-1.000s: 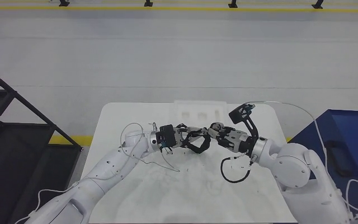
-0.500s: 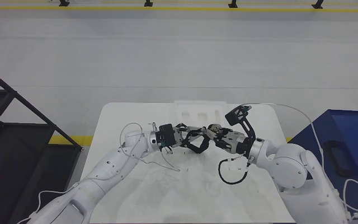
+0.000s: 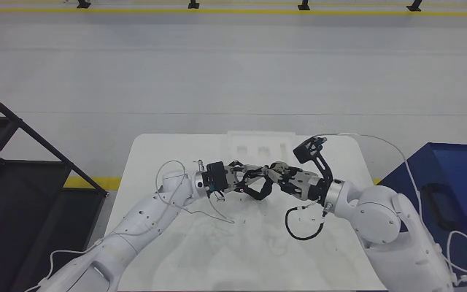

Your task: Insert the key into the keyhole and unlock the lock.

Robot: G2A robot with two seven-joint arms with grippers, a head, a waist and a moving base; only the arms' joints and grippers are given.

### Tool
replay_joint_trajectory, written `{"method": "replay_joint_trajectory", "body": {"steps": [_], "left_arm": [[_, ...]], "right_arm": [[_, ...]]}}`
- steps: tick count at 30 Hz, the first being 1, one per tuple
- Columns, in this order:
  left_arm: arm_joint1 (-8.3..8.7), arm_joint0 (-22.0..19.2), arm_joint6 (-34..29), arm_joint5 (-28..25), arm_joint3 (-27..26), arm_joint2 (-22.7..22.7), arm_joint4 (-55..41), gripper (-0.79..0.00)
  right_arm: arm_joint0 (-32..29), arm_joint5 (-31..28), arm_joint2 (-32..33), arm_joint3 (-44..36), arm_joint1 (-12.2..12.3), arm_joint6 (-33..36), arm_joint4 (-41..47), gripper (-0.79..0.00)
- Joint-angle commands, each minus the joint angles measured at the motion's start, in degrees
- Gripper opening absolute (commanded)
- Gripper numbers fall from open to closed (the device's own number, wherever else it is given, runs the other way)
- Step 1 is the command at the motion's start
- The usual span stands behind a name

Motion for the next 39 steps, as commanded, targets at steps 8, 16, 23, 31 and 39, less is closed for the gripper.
{"method": "replay_joint_trajectory", "body": {"steps": [8, 16, 23, 31, 39], "left_arm": [[-0.11, 0.3, 0.1, -0.4, 0.0, -0.6, 0.2, -0.785], [-0.19, 0.5, 0.0, -0.8, -0.1, -1.0, 0.8, -0.785], [-0.34, 0.6, -0.7, -1.0, -0.1, -1.2, 1.1, -0.785], [-0.66, 0.4, -1.4, -2.2, 0.8, -1.3, 0.4, -0.785], [-1.10, -0.2, -3.1, -4.8, 2.5, -1.7, -1.6, -0.785]], "right_arm": [[0.5, -0.4, -0.6, 0.5, 0.0, 0.1, 0.2, -0.785], [1.4, 0.7, -1.5, 1.2, 0.0, 0.6, -0.6, -0.785], [2.0, 1.6, -2.0, 1.5, -0.1, 1.0, -0.7, -0.785], [2.6, 1.7, -1.8, 1.9, 0.0, 1.8, 0.6, -0.009], [2.7, -3.0, -0.1, 1.1, 0.5, 3.7, 1.0, 0.000]]}}
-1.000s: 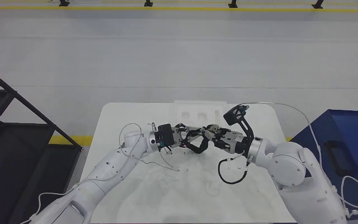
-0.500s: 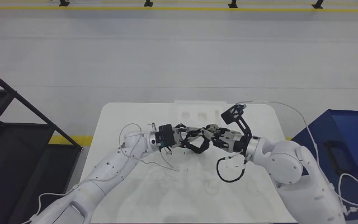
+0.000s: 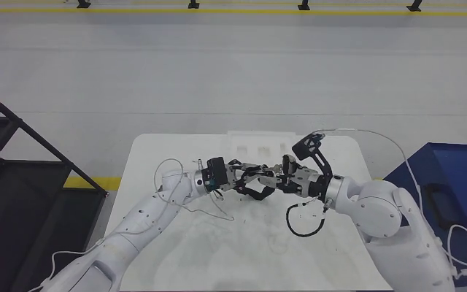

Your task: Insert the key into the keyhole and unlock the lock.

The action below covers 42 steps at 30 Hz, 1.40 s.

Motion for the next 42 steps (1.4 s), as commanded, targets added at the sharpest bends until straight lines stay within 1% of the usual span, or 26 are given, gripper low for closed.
{"method": "replay_joint_trajectory", "body": {"steps": [1, 5, 7, 10, 13, 19, 21, 23, 26, 29, 34, 42], "left_arm": [[-0.09, -0.2, -0.6, -0.9, 0.3, -0.1, -0.6, -0.785], [-0.21, -0.7, -2.4, -3.8, 1.1, -0.5, -2.5, -0.785], [-0.23, -0.8, -3.4, -5.7, 1.3, -0.9, -3.7, -0.785], [-0.15, -0.9, -4.8, -8.0, 1.1, -1.4, -5.1, -0.785], [0.04, -0.7, -7.0, -10.3, 0.2, -2.1, -6.4, -0.785], [0.50, 0.1, -14.9, -14.3, -2.2, -4.0, -10.4, -0.785], [0.67, 0.5, -18.1, -15.3, -3.1, -4.6, -11.7, -0.785], [0.81, 1.1, -20.8, -16.0, -4.0, -5.2, -13.0, -0.785], [0.97, 1.8, -24.6, -16.9, -5.2, -5.8, -14.7, -0.785], [1.04, 2.3, -27.4, -17.2, -6.1, -6.2, -16.0, -0.785], [0.98, 2.8, -29.9, -17.0, -6.8, -6.6, -17.1, -0.785], [0.65, 2.6, -30.7, -17.0, -7.4, -6.0, -16.4, -0.785]], "right_arm": [[0.4, -2.9, 0.1, -0.1, 0.2, 2.1, -1.1, 0.000], [2.1, -9.4, -1.7, 0.1, 0.8, 9.6, -6.7, 0.000], [2.9, -13.0, -3.2, 0.3, 1.0, 11.5, -9.1, 0.000], [3.7, -16.0, -4.2, 1.1, 1.1, 11.0, -10.9, 0.000], [3.8, -16.4, -4.3, 1.5, 1.1, 10.3, -11.1, 0.000], [3.8, -16.4, -4.3, 1.5, 1.1, 10.3, -11.1, 0.000], [3.2, -16.0, -4.3, 2.1, 1.1, 9.1, -11.3, 0.000], [3.1, -17.3, -4.2, 1.9, 1.3, 8.6, -13.7, 0.000], [3.0, -19.5, -3.5, 1.1, 1.5, 6.2, -17.0, 0.000], [2.5, -20.0, -3.3, -0.2, 1.7, 3.4, -21.5, 0.000], [2.4, -20.9, -5.1, -0.6, 1.7, 1.7, -24.2, 0.000], [5.1, -22.2, -8.8, 0.8, 1.3, 2.2, -24.7, 0.000]]}}
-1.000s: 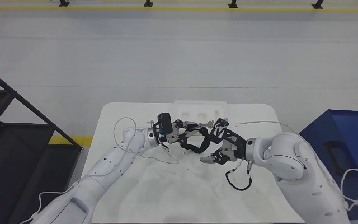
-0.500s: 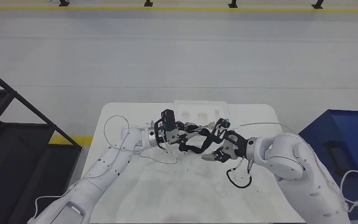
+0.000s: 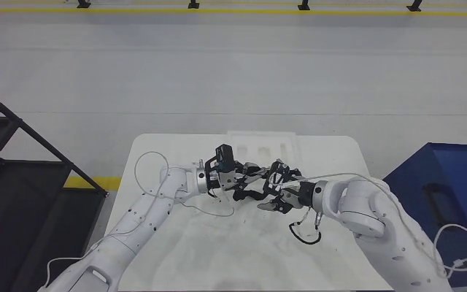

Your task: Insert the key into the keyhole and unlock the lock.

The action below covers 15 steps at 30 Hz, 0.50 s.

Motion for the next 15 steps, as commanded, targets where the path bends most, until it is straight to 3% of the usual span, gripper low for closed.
{"method": "replay_joint_trajectory", "body": {"steps": [1, 11, 15], "left_arm": [[-0.06, 0.0, 0.1, 0.1, -0.1, 0.2, 0.6, -0.785], [-0.16, -0.3, 1.3, 0.1, 0.7, 0.1, 2.1, -0.785], [0.03, -0.2, 0.8, -0.9, 1.3, -0.5, 1.8, -0.785]], "right_arm": [[0.6, 0.0, -0.6, 0.4, -0.1, 0.3, 0.1, 0.000], [2.7, -2.3, -0.7, 2.1, 0.2, 2.6, 3.0, 0.000], [3.0, -10.7, 0.9, 3.2, 0.9, 1.7, 6.8, 0.000]]}}
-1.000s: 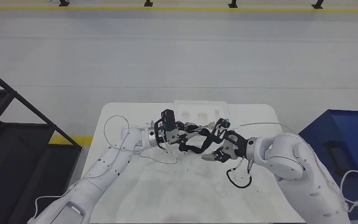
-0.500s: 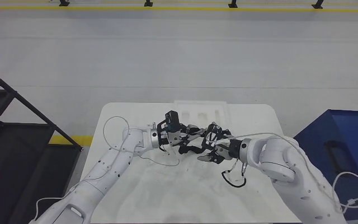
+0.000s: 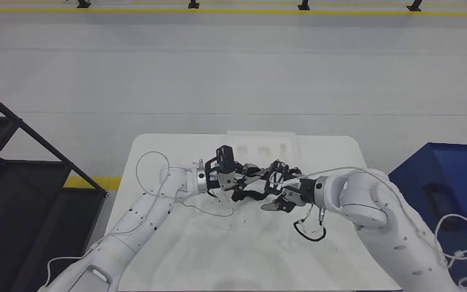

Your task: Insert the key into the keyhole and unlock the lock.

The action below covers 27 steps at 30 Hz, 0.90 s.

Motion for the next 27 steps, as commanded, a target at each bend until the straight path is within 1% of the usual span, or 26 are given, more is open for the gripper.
{"method": "replay_joint_trajectory", "body": {"steps": [1, 3, 5, 6, 8, 12, 19, 21, 23, 27], "left_arm": [[0.10, 0.0, -0.7, -0.7, 0.2, -0.3, -0.3, -0.785], [0.21, 0.0, -1.6, -1.7, 0.2, -0.6, -0.8, -0.785], [0.32, 0.1, -2.3, -3.4, 0.0, -1.0, -1.9, -0.785], [0.39, 0.1, -2.6, -4.2, -0.1, -1.2, -2.5, -0.785], [0.53, 0.2, -3.3, -5.1, -0.5, -1.6, -3.2, -0.785], [0.81, 0.7, -5.2, -6.5, -1.9, -2.3, -4.2, -0.785], [1.57, 1.8, -9.2, -7.2, -5.9, -4.1, -5.6, -0.785], [1.85, 2.1, -10.1, -7.2, -6.8, -4.6, -5.9, -0.785], [2.12, 2.5, -10.8, -7.2, -7.4, -5.1, -6.3, -0.785], [2.59, 3.1, -12.9, -7.2, -8.4, -5.3, -7.2, -0.785]], "right_arm": [[0.4, -6.9, 1.2, 1.1, 0.3, -2.8, 3.6, 0.000], [0.6, -12.8, 2.3, 3.0, 0.9, -5.3, 5.7, 0.000], [1.1, -17.0, 1.7, 4.4, 1.7, -9.6, 5.7, 0.000], [1.6, -17.6, 1.6, 5.1, 2.2, -10.2, 5.6, 0.000], [2.2, -17.6, 1.5, 5.2, 2.7, -10.2, 6.2, 0.000], [2.2, -17.6, 1.5, 5.2, 2.7, -10.2, 6.2, 0.000], [2.2, -17.6, 1.5, 5.2, 2.7, -10.2, 6.2, 0.000], [1.8, -17.3, 1.5, 5.0, 2.7, -11.6, 6.0, 0.000], [2.0, -16.5, 2.6, 5.0, 2.9, -11.7, 3.1, 0.000], [3.2, -17.6, 2.6, 2.9, 3.2, -13.2, -2.6, 0.000]]}}
